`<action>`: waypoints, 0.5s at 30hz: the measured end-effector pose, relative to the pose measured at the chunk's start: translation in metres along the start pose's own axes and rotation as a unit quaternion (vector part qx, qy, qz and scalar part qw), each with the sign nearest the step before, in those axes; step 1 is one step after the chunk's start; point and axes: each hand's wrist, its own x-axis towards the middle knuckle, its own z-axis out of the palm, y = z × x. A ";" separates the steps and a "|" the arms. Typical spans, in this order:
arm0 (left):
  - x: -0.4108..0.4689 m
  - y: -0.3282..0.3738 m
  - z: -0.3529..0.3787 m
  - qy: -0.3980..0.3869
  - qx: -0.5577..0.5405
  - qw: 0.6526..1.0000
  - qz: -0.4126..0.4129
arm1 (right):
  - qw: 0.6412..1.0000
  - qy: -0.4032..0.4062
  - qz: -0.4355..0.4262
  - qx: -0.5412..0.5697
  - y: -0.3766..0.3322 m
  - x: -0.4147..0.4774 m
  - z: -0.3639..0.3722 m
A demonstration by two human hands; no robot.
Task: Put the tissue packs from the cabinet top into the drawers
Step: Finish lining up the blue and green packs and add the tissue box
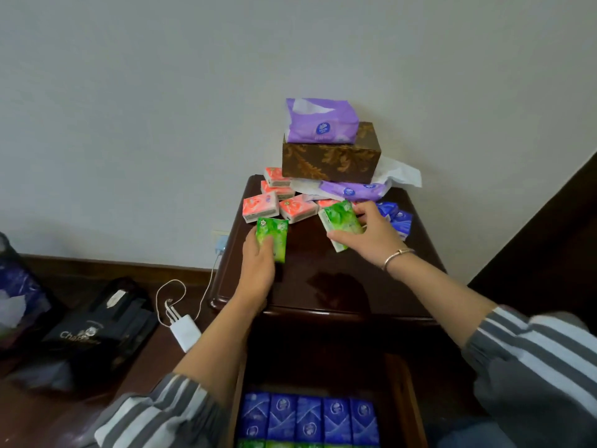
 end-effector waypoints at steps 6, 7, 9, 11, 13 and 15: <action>-0.055 0.017 0.011 -0.137 -0.150 0.969 -0.137 | 0.990 0.010 0.043 0.134 -0.010 -0.082 0.011; -0.064 0.022 0.014 -0.171 -0.181 0.955 -0.161 | 0.992 0.022 0.043 0.119 -0.011 -0.093 0.016; -0.080 0.034 0.017 -0.222 -0.253 0.917 -0.212 | 0.992 0.061 0.050 0.099 -0.012 -0.108 0.024; -0.091 0.039 0.018 -0.254 -0.279 0.893 -0.246 | 0.993 0.073 0.061 0.075 -0.014 -0.119 0.030; -0.097 0.039 0.022 -0.249 -0.245 0.906 -0.238 | 0.992 0.045 0.093 0.074 -0.016 -0.126 0.037; -0.098 0.035 0.024 -0.215 -0.200 0.929 -0.226 | 0.975 0.005 0.132 0.179 -0.018 -0.133 0.040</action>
